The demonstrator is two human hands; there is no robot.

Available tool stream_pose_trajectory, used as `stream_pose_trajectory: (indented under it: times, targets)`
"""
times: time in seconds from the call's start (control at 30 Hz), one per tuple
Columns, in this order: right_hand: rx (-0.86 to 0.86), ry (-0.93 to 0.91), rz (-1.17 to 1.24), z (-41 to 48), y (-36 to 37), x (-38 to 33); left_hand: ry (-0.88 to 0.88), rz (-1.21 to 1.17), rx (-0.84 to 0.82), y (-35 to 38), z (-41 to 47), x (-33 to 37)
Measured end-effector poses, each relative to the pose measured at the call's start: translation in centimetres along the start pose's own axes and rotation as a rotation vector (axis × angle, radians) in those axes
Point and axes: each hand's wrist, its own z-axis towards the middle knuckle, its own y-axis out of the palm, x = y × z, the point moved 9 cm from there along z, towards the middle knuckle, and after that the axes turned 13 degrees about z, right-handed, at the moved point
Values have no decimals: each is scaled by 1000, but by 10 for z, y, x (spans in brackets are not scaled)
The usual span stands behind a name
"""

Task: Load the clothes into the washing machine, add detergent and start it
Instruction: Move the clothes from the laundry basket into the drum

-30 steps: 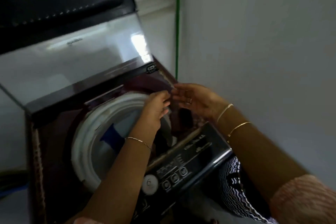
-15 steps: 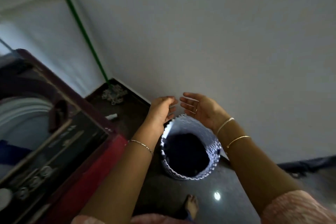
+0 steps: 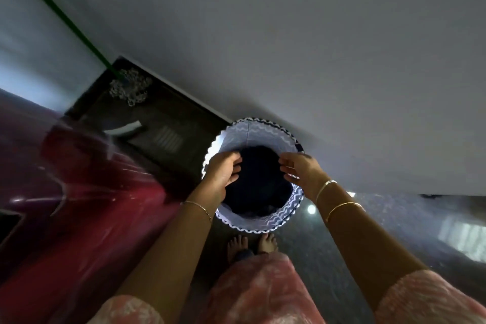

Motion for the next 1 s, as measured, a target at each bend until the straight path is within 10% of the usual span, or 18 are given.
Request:
stream_pose_trajectory:
  times: [0.37,0.7,1.0]
  targets:
    - [31,-39,-498,243,17,131,-177,291,87,61,236,-138]
    - [71,-549,-1317,282,67,142,-416,417,381,43,285,-182]
    - [135,-271,-497,261,34,140,-440,120,386,38,258,-207]
